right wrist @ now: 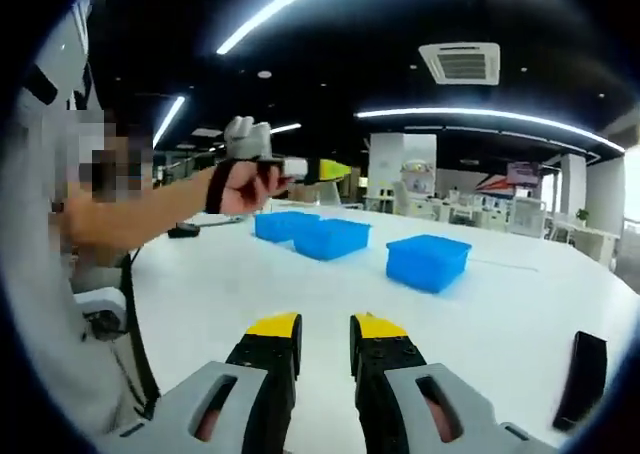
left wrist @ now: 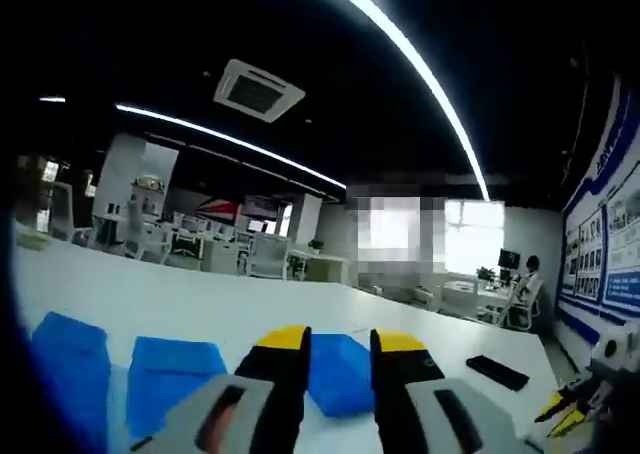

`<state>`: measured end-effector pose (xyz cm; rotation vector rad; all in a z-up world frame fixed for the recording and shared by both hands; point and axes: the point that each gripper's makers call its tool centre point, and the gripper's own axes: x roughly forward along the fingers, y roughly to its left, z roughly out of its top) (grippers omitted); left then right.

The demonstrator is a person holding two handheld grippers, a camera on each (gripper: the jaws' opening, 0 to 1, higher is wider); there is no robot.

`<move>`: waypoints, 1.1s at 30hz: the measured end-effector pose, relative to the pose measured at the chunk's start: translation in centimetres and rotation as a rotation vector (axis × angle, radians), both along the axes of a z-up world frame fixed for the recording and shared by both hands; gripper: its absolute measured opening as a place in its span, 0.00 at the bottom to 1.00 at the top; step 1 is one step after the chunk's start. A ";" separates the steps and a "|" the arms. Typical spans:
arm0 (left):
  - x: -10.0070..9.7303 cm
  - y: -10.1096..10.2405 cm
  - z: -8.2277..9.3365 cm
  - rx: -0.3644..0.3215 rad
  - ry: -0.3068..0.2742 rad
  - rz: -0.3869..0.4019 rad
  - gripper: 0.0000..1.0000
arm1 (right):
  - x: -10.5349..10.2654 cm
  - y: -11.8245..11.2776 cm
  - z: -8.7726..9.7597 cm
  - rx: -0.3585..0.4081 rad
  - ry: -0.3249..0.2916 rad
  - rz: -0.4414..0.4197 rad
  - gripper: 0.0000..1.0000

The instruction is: Pick up the resistors one by one and place each resistor into its matching bin, sorting the parts by color and model until every resistor is separated into the correct bin for its type

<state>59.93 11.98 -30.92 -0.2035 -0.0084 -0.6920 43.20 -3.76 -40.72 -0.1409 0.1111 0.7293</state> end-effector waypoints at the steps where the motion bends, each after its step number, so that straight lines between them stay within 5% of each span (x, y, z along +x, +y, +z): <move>1: -1.1 1.2 0.2 -0.006 -0.015 0.021 0.28 | 0.2 0.3 0.3 0.013 0.000 0.007 0.20; 4: -4.1 5.0 0.7 -0.012 -0.056 0.099 0.27 | 0.6 1.0 1.0 0.045 -0.004 0.025 0.20; 7: -6.7 8.2 -0.2 0.064 -0.080 0.196 0.25 | 1.3 2.0 1.5 0.047 -0.023 0.040 0.17; 13: -11.0 10.7 -1.6 0.159 -0.114 0.265 0.19 | 3.5 3.1 3.3 0.074 -0.055 0.047 0.16; 20: -12.6 12.9 -2.9 0.148 -0.070 0.258 0.19 | 5.4 3.3 5.6 0.108 -0.081 0.057 0.17; 27: -13.2 12.6 -5.0 0.172 -0.023 0.222 0.14 | 5.8 3.9 5.4 0.170 -0.054 0.103 0.07; 33: -12.5 12.8 -4.0 0.139 -0.040 0.230 0.14 | 6.4 3.9 5.1 0.201 -0.028 0.073 0.10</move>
